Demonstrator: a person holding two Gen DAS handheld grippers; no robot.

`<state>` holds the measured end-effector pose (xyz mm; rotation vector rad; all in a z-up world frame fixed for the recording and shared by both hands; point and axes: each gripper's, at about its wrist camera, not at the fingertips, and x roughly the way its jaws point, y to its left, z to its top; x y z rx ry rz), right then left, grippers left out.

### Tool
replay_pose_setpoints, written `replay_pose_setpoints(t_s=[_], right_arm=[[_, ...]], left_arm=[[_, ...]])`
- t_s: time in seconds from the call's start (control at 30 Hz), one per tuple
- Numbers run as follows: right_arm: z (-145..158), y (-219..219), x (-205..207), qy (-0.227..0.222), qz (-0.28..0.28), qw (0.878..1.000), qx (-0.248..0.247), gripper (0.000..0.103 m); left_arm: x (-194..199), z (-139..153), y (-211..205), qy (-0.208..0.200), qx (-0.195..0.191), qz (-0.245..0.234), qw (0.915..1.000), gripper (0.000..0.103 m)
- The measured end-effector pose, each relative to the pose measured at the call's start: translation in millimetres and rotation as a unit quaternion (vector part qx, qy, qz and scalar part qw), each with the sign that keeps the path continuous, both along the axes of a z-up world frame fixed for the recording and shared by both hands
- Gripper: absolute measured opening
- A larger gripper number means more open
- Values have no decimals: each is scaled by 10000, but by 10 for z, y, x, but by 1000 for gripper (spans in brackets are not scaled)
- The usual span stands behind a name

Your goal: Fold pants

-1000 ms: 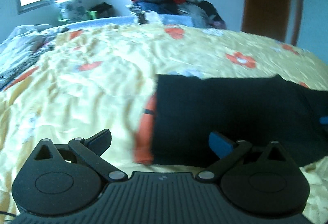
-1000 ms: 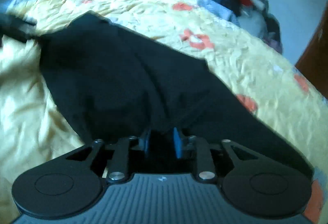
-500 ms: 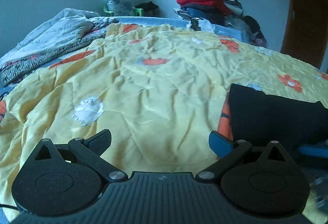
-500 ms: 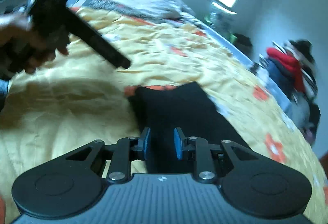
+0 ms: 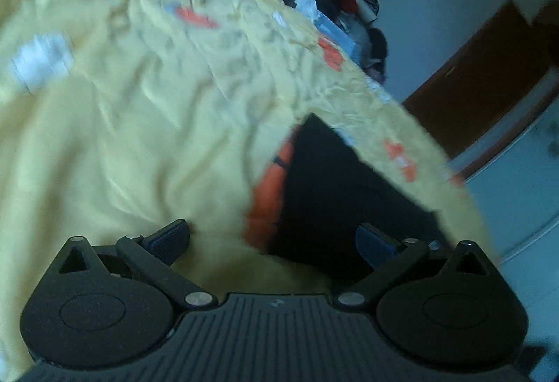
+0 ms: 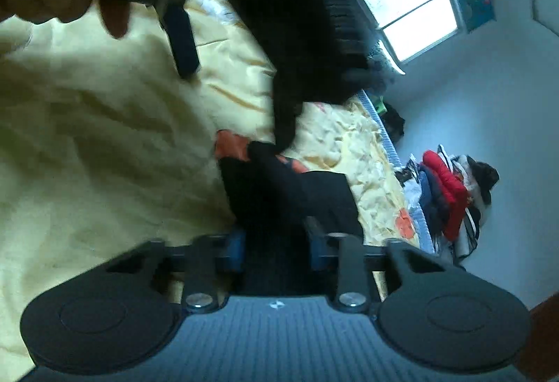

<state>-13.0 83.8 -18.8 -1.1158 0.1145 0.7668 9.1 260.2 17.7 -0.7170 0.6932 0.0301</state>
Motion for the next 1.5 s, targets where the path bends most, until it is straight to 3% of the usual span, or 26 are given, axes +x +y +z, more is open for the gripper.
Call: replay_pose_setpoints(t_s=[0.07, 0.13, 0.27, 0.37, 0.43, 0.5, 0.53, 0.6, 0.63, 0.67, 0.7, 0.73, 0.77, 0.87, 0.93, 1.0, 1.1, 1.27, 1.4, 1.5], right_arm=[[49, -33, 47, 253, -39, 9995, 206, 17], [259, -136, 210, 1060, -162, 9908, 825, 15], [632, -412, 548, 2004, -406, 9608, 1873, 14], [750, -535, 686, 2307, -490, 9464, 2207, 14], [749, -560, 702, 2310, -521, 9455, 2236, 14], [710, -574, 668, 2449, -517, 9436, 2166, 14], [708, -583, 626, 2557, -457, 9424, 2108, 14], [800, -697, 554, 2863, -164, 9305, 2278, 14], [869, -787, 603, 3189, 2, 9125, 2562, 14], [936, -884, 686, 3474, 29, 8916, 2905, 14], [974, -952, 768, 3619, -48, 8768, 3166, 14], [993, -1014, 872, 3724, -242, 8631, 3402, 14], [974, -1027, 967, 3719, -540, 8601, 3450, 14], [767, -847, 1149, 3386, -1314, 8855, 2896, 14], [665, -766, 1204, 3520, -1347, 8794, 2908, 14], [656, -741, 1188, 3584, -1260, 8726, 3069, 14], [739, -780, 1131, 3470, -1137, 8730, 3232, 15], [899, -1196, 1031, 3572, -1036, 8406, 3937, 15], [1010, -1698, 959, 3617, -1064, 8027, 4620, 15], [1040, -2089, 927, 3663, -1138, 7713, 5079, 15]], left_arm=[[75, -44, 22, -12, -554, 52, 9984, 102], [176, -97, 44, 1, -1135, 52, 9935, 102], [438, -248, 4, 83, -2403, -190, 9705, 103], [606, -256, -64, -107, -2544, -42, 9670, 103], [721, -280, -84, -201, -2582, 0, 9659, 102], [821, -297, -110, -231, -2610, -147, 9650, 94], [849, -299, -119, -144, -2517, -163, 9676, 87], [889, -317, -130, 8, -2304, -229, 9728, 58], [881, -334, -127, 45, -2241, -230, 9743, 51], [867, -359, -114, 104, -2188, -206, 9755, 35], [848, -393, -98, 167, -2191, -164, 9754, 31], [836, -433, -86, 172, -2251, -135, 9741, 29], [825, -449, -74, 140, -2266, -124, 9738, 23], [801, -413, -110, 93, -2037, -76, 9790, 20], [765, -296, -194, 15, -1561, -85, 9877, 19], [729, -105, -358, -157, -825, -148, 9964, 18], [615, 196, -644, -467, 153, -209, 9986, 18], [520, 603, -1095, -910, 891, -424, 9909, 18], [503, 843, -1574, -1245, 1337, -700, 9807, 19], [524, 932, -1911, -1414, 1399, -923, 9757, 21]])
